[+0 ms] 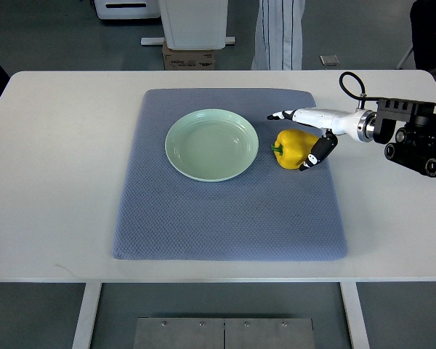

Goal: Place yellow pepper on plate with right hand
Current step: 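Close the right hand fingers around the yellow pepper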

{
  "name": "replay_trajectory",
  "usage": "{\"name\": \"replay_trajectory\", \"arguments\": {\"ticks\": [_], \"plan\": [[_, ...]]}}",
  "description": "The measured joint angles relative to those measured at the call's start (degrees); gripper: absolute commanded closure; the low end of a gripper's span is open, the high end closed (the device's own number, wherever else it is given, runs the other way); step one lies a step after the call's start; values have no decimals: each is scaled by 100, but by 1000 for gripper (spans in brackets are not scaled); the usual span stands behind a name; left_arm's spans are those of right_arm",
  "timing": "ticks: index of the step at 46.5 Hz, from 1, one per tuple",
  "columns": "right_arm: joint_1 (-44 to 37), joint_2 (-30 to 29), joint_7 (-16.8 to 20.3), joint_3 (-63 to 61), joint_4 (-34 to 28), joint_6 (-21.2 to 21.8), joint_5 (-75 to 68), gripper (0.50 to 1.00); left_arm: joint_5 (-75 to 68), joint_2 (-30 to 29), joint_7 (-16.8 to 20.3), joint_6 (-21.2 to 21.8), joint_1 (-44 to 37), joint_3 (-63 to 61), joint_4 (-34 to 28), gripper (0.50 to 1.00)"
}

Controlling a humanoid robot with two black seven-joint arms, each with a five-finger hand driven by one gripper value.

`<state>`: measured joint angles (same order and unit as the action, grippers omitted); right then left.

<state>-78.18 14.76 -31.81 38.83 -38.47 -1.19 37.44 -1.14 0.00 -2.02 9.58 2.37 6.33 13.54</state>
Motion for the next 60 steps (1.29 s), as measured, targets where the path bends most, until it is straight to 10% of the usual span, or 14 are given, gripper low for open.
{"name": "replay_trajectory", "arguments": {"ticks": [30,50,60], "plan": [[83,-102,-23,272,3,-204,9,634,0,0,0,0,1,0,0,500],[83,-130,-24,301,16,-286,9,965,0,0,0,0,0,0,0,500],[83,-141,-44,301,15,-286,9,1000,0,0,0,0,0,0,0,500]]}}
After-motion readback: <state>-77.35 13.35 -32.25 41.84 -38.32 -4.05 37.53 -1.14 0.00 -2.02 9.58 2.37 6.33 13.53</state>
